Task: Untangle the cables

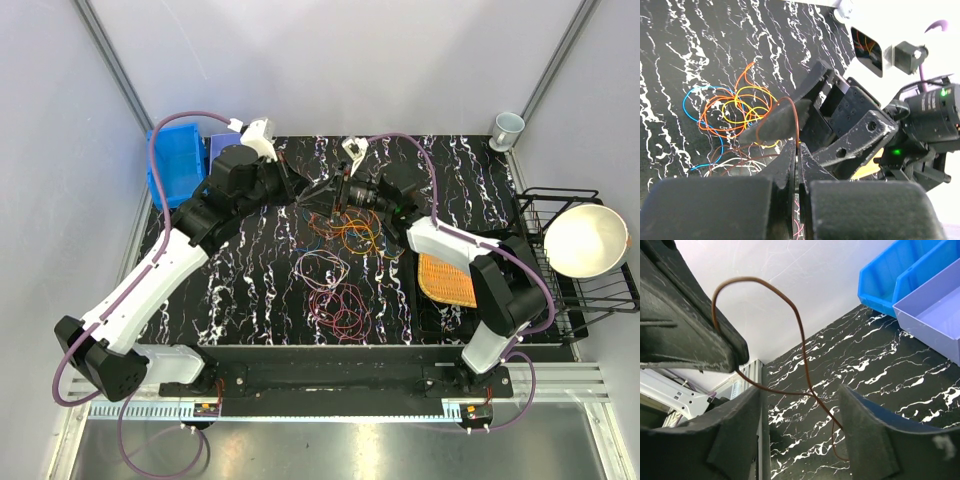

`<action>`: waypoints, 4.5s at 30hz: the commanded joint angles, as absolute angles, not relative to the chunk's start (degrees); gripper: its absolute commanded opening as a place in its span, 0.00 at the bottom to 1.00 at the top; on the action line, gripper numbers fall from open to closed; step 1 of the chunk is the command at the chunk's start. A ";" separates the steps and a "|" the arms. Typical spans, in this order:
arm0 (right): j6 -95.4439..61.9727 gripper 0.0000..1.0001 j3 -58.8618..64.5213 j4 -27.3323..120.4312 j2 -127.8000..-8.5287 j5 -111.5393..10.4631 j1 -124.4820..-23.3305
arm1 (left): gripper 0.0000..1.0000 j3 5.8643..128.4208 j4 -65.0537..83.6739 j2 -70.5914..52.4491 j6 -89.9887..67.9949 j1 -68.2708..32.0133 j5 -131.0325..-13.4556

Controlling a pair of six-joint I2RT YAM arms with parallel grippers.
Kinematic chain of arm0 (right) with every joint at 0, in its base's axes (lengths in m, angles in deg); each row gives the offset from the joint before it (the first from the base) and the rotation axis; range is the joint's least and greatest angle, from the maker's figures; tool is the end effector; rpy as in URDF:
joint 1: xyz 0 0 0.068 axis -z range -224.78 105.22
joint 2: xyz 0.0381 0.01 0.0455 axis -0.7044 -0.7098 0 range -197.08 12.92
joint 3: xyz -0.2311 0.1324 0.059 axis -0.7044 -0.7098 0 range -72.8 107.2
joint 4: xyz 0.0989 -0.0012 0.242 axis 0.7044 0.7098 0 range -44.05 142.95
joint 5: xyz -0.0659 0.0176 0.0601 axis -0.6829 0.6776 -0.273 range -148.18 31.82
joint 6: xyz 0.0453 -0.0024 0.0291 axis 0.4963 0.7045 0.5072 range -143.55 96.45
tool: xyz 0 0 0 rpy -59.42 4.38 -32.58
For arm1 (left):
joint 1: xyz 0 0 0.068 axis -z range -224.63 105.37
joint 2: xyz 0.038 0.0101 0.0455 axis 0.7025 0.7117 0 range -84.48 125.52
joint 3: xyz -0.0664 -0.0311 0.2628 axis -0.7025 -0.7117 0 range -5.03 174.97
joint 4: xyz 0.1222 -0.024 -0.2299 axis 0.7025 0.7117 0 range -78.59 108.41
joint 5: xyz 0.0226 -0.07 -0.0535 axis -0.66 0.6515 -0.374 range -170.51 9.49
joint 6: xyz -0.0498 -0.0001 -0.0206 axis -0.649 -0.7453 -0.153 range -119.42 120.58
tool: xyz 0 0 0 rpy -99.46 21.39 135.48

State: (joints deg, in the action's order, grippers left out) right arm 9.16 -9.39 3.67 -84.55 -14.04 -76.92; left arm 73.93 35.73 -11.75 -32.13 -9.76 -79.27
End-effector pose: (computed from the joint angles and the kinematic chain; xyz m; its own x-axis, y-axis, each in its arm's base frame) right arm 0.3165 0.2281 0.3020 -0.4197 0.1944 -0.8866 -0.8778 0.1616 0.4510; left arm 0.2315 -0.1623 0.4178 -0.5322 -0.2877 -0.7962 0.3573 0.7763 -0.5193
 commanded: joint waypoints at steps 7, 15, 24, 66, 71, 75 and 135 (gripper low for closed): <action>15.38 0.43 -9.70 -5.37 -85.70 -16.25 -77.56 | 0.00 71.70 32.24 -14.60 -35.80 -9.56 -84.81; 16.35 0.31 -9.52 -6.52 -86.40 -16.17 -77.65 | 0.00 70.74 31.72 -15.04 -36.42 -9.56 -84.99; 16.70 0.31 -9.08 -6.43 -87.63 -15.29 -77.91 | 0.00 71.00 31.28 -14.60 -36.51 -9.65 -83.58; 14.86 0.00 -6.89 -3.97 -87.28 -18.10 -78.79 | 0.99 74.68 46.26 -21.98 -29.75 -10.97 -92.96; 12.67 0.00 -3.47 0.86 -86.32 -18.89 -78.88 | 0.99 74.26 56.40 -29.43 -27.37 -11.23 -100.54; 10.29 0.00 3.02 6.30 -86.14 -19.15 -78.79 | 0.99 68.73 63.07 -36.83 -27.19 -11.23 -104.75; -15.55 0.00 89.09 3.50 -148.52 -49.82 -86.18 | 0.99 44.19 63.01 -56.00 -31.94 -12.28 -110.74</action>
